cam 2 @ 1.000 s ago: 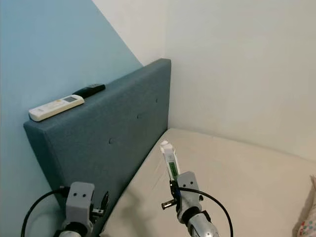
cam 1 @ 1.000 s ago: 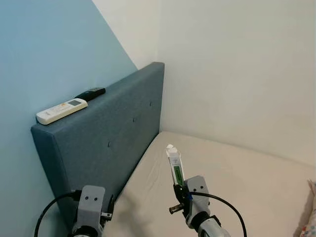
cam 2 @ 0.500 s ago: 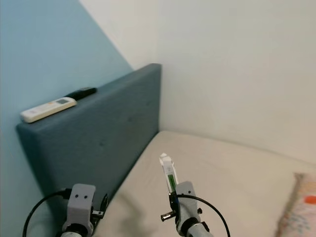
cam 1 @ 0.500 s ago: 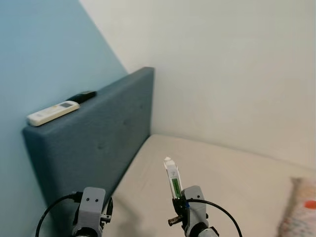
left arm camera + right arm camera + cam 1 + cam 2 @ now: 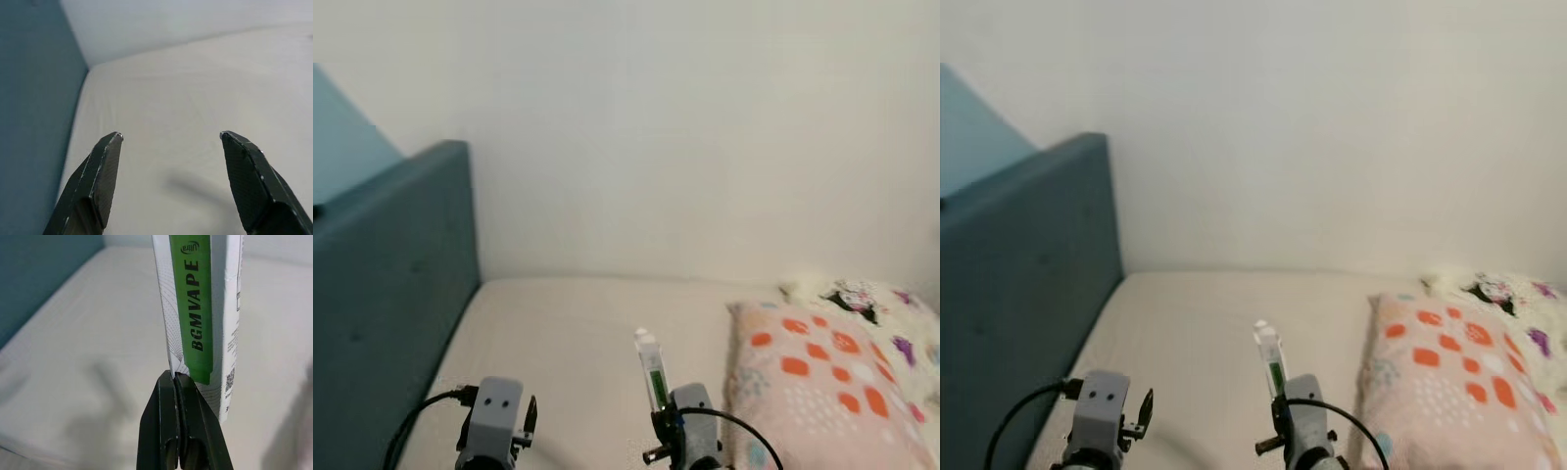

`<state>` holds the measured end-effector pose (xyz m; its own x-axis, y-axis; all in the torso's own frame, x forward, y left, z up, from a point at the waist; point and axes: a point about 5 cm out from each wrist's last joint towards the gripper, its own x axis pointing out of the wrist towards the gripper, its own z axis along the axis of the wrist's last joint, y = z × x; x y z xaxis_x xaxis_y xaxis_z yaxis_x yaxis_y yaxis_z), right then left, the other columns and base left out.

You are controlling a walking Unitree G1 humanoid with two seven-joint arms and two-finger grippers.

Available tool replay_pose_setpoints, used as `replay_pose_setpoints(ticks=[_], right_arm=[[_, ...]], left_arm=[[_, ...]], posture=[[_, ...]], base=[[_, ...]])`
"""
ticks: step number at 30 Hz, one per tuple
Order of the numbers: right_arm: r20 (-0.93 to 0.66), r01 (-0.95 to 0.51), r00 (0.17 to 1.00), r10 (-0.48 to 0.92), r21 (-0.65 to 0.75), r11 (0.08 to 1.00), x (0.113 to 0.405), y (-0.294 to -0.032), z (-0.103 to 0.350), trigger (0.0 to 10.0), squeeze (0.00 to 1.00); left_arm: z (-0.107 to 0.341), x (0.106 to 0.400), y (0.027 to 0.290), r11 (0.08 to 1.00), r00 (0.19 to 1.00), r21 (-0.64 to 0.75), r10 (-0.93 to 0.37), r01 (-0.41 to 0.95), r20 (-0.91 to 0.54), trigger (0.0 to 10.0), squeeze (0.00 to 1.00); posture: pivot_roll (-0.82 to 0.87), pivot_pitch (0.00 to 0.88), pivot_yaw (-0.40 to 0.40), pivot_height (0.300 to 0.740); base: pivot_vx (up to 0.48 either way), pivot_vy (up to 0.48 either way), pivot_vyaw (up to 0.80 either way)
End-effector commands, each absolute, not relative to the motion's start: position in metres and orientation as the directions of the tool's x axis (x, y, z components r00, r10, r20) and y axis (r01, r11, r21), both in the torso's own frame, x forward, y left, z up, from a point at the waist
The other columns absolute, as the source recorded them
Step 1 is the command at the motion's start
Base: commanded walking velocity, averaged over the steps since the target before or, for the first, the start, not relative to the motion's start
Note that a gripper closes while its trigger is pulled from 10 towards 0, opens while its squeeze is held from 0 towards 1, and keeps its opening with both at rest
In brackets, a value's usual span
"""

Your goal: Clean up the room

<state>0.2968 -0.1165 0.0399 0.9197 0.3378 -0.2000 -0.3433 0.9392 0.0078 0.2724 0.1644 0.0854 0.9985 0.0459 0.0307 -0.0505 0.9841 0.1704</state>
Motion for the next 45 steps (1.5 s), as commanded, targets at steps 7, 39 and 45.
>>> replay_pose_setpoints(ticks=[7, 39, 45], right_arm=[[-0.211, -0.304, 0.929, 0.304, 0.031, 0.952, 0.2912, -0.1216, 0.0328, 10.0, 0.0], [-0.213, -0.313, 0.927, 0.309, 0.017, 0.95, 0.2931, -0.1193, 0.0315, 10.0, 0.0], [-0.226, -0.316, 0.924, 0.31, 0.01, 0.949, 0.2899, -0.1201, 0.0273, 10.0, 0.0]], left_arm=[[0.081, 0.2728, 0.1588, 0.983, 1.0, 0.182, 0.004, -0.006, 0.009, 10.0, 0.0], [0.0807, 0.2737, 0.1594, 0.986, 1.0, 0.167, -0.017, 0.015, 0.01, 10.0, 0.0], [0.0772, 0.2718, 0.1586, 0.986, 1.0, 0.165, -0.017, 0.017, -0.001, 10.0, 0.0]], posture=[[0.07, 0.076, -0.072, 0.74], [0.08, 0.078, -0.067, 0.74], [0.07, 0.067, -0.067, 0.74]], base=[[0.0, 0.0, -0.8], [0.0, 0.0, -0.8], [0.0, 0.0, -0.8]])
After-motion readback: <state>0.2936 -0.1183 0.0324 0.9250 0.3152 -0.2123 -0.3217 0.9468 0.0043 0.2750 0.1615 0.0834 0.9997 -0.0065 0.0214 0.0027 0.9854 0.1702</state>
